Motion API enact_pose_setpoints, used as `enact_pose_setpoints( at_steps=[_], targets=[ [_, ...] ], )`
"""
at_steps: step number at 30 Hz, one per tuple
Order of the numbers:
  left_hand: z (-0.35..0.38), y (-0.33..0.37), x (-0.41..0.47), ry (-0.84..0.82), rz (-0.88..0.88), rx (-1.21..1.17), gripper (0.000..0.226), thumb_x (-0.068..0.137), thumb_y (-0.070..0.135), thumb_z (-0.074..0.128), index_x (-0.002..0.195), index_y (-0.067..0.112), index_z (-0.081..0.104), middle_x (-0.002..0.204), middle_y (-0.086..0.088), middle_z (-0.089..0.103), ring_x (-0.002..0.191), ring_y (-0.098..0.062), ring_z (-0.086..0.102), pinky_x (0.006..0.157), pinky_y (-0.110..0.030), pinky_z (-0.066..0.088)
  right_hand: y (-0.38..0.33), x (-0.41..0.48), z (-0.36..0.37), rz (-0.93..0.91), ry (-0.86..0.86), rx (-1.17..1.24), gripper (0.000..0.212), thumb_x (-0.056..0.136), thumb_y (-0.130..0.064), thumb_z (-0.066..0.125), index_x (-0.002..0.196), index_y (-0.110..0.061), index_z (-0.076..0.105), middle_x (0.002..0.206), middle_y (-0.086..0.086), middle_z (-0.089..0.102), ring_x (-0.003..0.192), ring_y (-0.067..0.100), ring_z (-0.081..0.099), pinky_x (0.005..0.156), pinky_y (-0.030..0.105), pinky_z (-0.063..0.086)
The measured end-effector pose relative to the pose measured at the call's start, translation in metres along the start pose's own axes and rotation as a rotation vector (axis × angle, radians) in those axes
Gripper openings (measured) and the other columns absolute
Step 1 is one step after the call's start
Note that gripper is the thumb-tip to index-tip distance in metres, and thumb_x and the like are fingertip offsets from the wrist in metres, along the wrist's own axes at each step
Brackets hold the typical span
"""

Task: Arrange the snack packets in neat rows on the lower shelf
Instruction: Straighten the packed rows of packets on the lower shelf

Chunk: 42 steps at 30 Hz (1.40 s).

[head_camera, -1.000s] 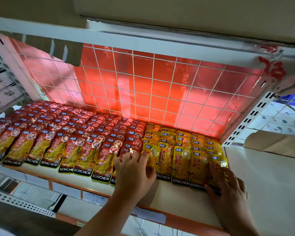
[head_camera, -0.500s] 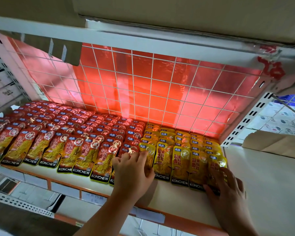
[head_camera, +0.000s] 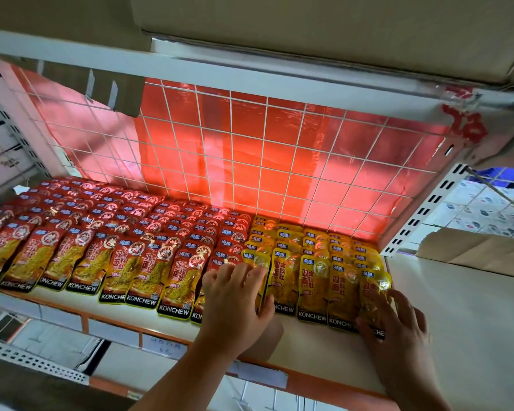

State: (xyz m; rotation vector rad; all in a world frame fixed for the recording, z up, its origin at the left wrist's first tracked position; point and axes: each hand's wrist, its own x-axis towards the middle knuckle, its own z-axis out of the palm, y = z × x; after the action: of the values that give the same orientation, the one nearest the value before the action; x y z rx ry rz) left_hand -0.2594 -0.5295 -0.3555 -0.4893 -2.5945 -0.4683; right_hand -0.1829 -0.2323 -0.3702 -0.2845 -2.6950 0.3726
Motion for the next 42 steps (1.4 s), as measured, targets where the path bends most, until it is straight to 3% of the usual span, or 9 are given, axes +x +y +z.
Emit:
enact_pose_setpoints(
  at_steps=[4, 10, 19, 23, 27, 31, 33, 36, 42],
  targets=[
    [-0.003, 0.003, 0.004, 0.016, 0.043, -0.086, 0.047, 0.085, 0.051, 0.064, 0.124, 0.025, 0.065, 0.115, 0.005, 0.063, 0.110, -0.022, 0.057, 0.094, -0.049, 0.043, -0.020, 0.008, -0.006, 0.001, 0.037, 0.034, 0.056, 0.078, -0.032, 0.083, 0.128, -0.021, 0.063, 0.135, 0.011, 0.051, 0.115, 0.038, 0.046, 0.087, 0.058, 0.051],
    [-0.033, 0.015, 0.034, 0.040, 0.139, -0.208, 0.050, 0.088, 0.051, 0.062, 0.132, 0.027, 0.062, 0.126, 0.004, 0.061, 0.119, -0.022, 0.055, 0.097, -0.047, 0.040, -0.084, 0.036, -0.042, -0.058, 0.054, 0.080, 0.052, 0.088, -0.051, 0.061, 0.134, -0.026, 0.059, 0.144, 0.005, 0.045, 0.125, 0.033, 0.044, 0.098, 0.054, 0.048],
    [-0.134, 0.083, 0.134, 0.217, 0.459, -0.387, 0.059, 0.082, 0.041, 0.062, 0.136, 0.017, 0.063, 0.132, -0.007, 0.062, 0.124, -0.031, 0.056, 0.097, -0.050, 0.043, -0.178, 0.084, -0.180, -0.151, 0.412, 0.204, 0.052, 0.087, -0.040, 0.060, 0.137, -0.024, 0.057, 0.144, 0.002, 0.046, 0.131, 0.026, 0.044, 0.109, 0.042, 0.040],
    [-0.171, 0.124, 0.166, 0.333, 0.574, -0.456, 0.058, 0.084, 0.038, 0.064, 0.135, 0.011, 0.064, 0.133, -0.014, 0.062, 0.123, -0.039, 0.056, 0.098, -0.053, 0.043, -0.192, 0.092, -0.245, -0.151, 0.558, 0.197, 0.053, 0.085, -0.037, 0.057, 0.136, -0.024, 0.057, 0.142, 0.003, 0.049, 0.130, 0.025, 0.045, 0.111, 0.027, 0.031],
    [-0.212, 0.171, 0.189, 0.394, 0.703, -0.484, 0.062, 0.082, 0.041, 0.060, 0.137, 0.012, 0.060, 0.131, -0.015, 0.062, 0.120, -0.042, 0.057, 0.100, -0.054, 0.045, -0.180, 0.085, -0.309, -0.166, 0.640, 0.135, 0.050, 0.084, -0.031, 0.062, 0.133, -0.022, 0.060, 0.136, -0.001, 0.054, 0.127, 0.022, 0.050, 0.110, 0.032, 0.038],
    [-0.236, 0.221, 0.204, 0.219, 0.835, -0.619, 0.048, 0.085, 0.044, 0.058, 0.126, 0.020, 0.066, 0.116, -0.002, 0.069, 0.105, -0.028, 0.065, 0.094, -0.042, 0.051, -0.136, 0.075, -0.358, -0.103, 0.617, 0.120, 0.044, 0.086, -0.028, 0.067, 0.129, -0.028, 0.062, 0.123, -0.018, 0.058, 0.112, 0.003, 0.054, 0.099, 0.010, 0.037],
    [-0.242, 0.244, 0.210, -0.035, 0.785, -0.720, 0.039, 0.084, 0.050, 0.061, 0.117, 0.031, 0.068, 0.107, 0.011, 0.069, 0.097, -0.015, 0.067, 0.089, -0.032, 0.052, -0.106, 0.071, -0.373, -0.030, 0.527, 0.096, 0.040, 0.087, -0.031, 0.071, 0.126, -0.034, 0.063, 0.117, -0.022, 0.058, 0.101, -0.003, 0.054, 0.088, 0.003, 0.037],
    [-0.245, 0.290, 0.222, -0.475, 0.747, -0.630, 0.025, 0.088, 0.051, 0.071, 0.112, 0.043, 0.066, 0.103, 0.021, 0.065, 0.094, -0.001, 0.064, 0.086, -0.029, 0.052, -0.046, 0.060, -0.395, 0.076, 0.371, 0.038, 0.040, 0.085, -0.043, 0.067, 0.125, -0.040, 0.063, 0.120, -0.021, 0.061, 0.100, -0.002, 0.056, 0.088, 0.016, 0.044],
    [-0.238, 0.392, 0.228, -0.639, 0.879, -0.218, 0.033, 0.090, 0.058, 0.066, 0.121, 0.047, 0.063, 0.111, 0.021, 0.064, 0.100, -0.004, 0.062, 0.094, -0.032, 0.053, 0.080, 0.054, -0.427, 0.139, 0.202, -0.014, 0.034, 0.083, -0.045, 0.073, 0.115, -0.043, 0.065, 0.111, -0.019, 0.063, 0.094, 0.003, 0.061, 0.084, 0.026, 0.050]
  ],
)
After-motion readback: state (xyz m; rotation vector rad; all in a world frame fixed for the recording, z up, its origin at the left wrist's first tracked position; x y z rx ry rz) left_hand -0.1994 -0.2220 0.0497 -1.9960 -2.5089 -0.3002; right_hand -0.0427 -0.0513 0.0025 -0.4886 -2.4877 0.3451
